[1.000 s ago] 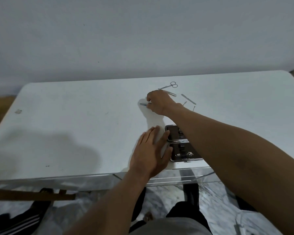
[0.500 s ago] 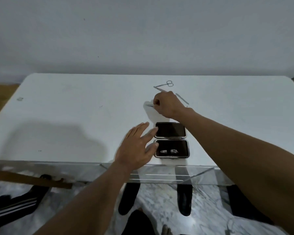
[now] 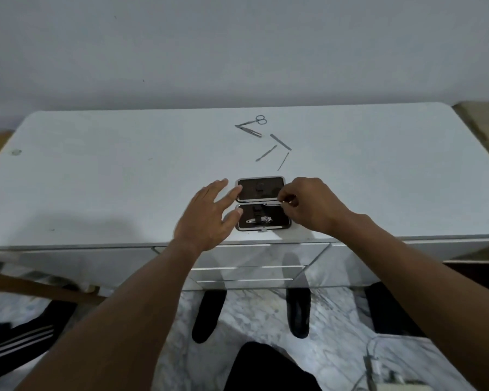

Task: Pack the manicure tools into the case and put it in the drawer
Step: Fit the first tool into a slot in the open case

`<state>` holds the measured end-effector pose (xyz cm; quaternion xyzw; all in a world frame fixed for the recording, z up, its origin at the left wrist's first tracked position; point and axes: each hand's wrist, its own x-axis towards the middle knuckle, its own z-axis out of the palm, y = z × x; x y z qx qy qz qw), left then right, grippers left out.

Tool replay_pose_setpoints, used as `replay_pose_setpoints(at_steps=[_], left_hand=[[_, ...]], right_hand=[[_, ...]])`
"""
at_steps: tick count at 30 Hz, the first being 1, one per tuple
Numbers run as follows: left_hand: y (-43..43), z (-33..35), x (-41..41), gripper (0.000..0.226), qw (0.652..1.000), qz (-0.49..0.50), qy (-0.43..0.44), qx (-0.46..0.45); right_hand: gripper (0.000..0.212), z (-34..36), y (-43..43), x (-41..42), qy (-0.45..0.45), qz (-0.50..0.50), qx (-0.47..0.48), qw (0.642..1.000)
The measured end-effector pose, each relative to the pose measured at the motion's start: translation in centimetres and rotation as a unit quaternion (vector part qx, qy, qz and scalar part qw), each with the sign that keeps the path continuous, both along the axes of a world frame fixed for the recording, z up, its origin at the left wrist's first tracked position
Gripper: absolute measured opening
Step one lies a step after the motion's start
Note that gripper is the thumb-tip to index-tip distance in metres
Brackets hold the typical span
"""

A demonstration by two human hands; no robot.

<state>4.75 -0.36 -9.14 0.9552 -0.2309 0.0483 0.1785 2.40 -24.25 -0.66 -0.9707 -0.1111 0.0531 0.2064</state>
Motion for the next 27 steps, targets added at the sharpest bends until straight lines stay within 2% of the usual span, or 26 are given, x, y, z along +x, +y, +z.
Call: replay_pose_setpoints(at_steps=[11,20,27], left_hand=[[0.2,-0.2,0.1,0.056,1.000,0.000,-0.002,-0.015],[0.5,0.1,0.1,0.061,0.999,-0.001,0.022,-0.032],[0.4,-0.2,0.2,0.056,0.999,0.006,0.015,-0.033]], right_hand=[[0.020,-1.3,0.2,-0.8,-0.025,-0.006,-0.055,0.998],[0.016,-1.8,1.3,-0.5,-0.027,0.013,-0.026,0.999],[0.014,-2.3,1.8,-0.3,-0.037,0.002,0.008,0.999]])
